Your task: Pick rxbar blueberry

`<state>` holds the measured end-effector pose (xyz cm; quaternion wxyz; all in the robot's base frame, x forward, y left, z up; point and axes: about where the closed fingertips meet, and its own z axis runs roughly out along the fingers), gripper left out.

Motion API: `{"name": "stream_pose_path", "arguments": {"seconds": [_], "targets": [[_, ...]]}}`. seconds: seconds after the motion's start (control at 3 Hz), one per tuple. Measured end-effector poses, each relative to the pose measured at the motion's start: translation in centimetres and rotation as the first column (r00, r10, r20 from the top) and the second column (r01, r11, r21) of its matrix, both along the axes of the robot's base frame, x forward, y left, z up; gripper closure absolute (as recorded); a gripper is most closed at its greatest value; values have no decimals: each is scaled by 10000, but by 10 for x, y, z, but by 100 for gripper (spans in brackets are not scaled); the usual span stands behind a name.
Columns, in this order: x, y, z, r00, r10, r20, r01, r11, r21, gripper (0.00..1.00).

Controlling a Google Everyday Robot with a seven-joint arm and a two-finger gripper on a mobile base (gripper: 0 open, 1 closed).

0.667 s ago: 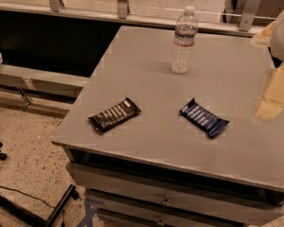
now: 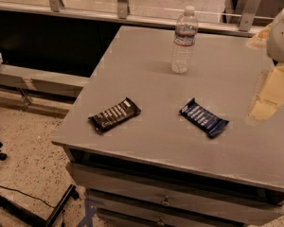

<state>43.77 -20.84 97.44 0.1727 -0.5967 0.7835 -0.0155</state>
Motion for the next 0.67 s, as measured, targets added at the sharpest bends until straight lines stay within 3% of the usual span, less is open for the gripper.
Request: {"name": "stream_pose_path", "arguments": {"seconds": [0.67], "targets": [[0, 12, -22, 9980, -339, -534, 410, 9894, 1391, 0]]}}
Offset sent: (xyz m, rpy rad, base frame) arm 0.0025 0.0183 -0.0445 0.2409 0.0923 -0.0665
